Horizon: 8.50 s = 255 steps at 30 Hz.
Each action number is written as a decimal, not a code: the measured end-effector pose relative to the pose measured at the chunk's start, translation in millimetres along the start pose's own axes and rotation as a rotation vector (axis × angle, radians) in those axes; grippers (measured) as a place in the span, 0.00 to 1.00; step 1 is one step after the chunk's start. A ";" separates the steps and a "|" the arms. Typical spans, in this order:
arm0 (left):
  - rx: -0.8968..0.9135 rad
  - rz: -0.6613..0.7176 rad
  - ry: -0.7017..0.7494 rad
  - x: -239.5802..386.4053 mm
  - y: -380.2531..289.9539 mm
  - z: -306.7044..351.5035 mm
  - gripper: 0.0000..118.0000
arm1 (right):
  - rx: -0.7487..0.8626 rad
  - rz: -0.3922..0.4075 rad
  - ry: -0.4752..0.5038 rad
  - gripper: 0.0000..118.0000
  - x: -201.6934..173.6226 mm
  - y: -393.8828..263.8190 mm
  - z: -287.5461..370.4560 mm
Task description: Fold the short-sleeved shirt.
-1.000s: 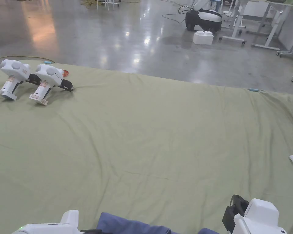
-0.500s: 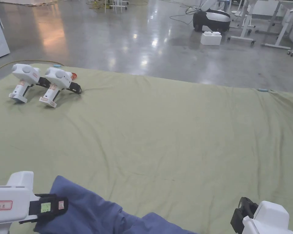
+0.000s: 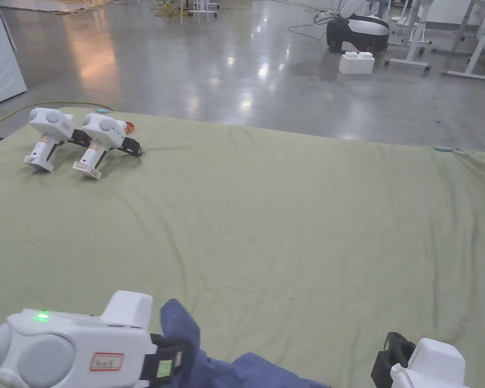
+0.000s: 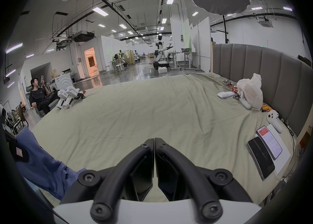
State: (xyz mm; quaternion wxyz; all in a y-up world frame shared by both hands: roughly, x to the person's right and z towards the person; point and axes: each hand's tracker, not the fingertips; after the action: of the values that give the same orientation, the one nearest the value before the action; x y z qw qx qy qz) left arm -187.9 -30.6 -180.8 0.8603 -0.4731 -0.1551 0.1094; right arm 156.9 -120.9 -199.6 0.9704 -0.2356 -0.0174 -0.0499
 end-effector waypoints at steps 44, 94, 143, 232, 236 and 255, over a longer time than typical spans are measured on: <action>-0.130 0.110 -0.205 47.6 -40.6 -157.9 0.04 | -0.040 -0.014 -0.045 0.01 24.3 -9.8 5.5; 0.715 -0.118 0.354 -15.8 -42.6 -35.3 0.02 | 0.089 0.171 0.072 0.01 -60.4 -31.3 39.4; -0.011 0.333 -0.581 -168.5 -12.3 -93.8 0.20 | 0.025 0.213 0.091 0.01 -73.0 -56.4 8.3; 0.826 -0.199 0.378 22.7 15.3 -62.2 0.00 | 0.253 0.054 -0.022 0.01 -39.5 60.1 5.9; 0.823 -0.215 0.389 25.7 14.8 -63.5 0.02 | 0.254 0.061 -0.011 0.04 -41.6 60.6 4.5; 0.867 -0.150 0.402 15.4 11.5 -51.7 0.98 | 0.322 0.034 -0.068 0.88 -37.5 64.1 8.7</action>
State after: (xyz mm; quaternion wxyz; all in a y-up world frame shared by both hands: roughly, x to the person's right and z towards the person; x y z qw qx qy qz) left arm -155.0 -59.7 -214.1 0.9967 -0.0702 0.0405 0.0082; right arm 126.2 -56.9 -223.3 0.9952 -0.0788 -0.0541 -0.0219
